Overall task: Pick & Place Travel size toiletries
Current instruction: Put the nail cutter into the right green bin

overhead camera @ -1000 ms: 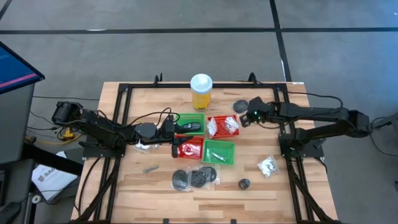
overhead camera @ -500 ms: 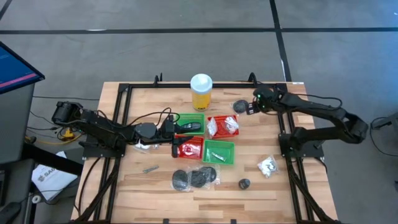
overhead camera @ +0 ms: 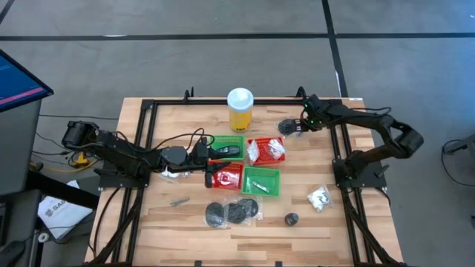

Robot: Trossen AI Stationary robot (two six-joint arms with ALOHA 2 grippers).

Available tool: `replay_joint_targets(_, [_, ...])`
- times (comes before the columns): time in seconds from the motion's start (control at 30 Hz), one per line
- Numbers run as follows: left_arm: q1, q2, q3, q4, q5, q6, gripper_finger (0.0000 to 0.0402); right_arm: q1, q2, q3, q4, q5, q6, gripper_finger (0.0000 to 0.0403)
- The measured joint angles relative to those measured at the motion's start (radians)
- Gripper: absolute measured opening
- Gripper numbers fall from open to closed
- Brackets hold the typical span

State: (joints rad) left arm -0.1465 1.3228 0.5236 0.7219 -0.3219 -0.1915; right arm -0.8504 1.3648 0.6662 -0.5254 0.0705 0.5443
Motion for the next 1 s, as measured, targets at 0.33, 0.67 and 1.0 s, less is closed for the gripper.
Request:
replay_joint_targets(0.33, [0.000, 0.000, 0.000, 0.000, 0.001, 0.000, 0.0127, -0.023, 0.048, 0.000, -0.009, -0.011, -0.005, 0.0108])
replay_joint_targets(0.67, [0.000, 0.000, 0.000, 0.000, 0.004, 0.000, 0.0127, -0.023, 0.048, 0.000, 0.011, -0.019, 0.017, 0.0125])
replay_joint_targets(1.0, [0.000, 0.000, 0.000, 0.000, 0.004, 0.000, 0.0127, -0.023, 0.048, 0.000, 0.044, -0.019, 0.094, 0.0199])
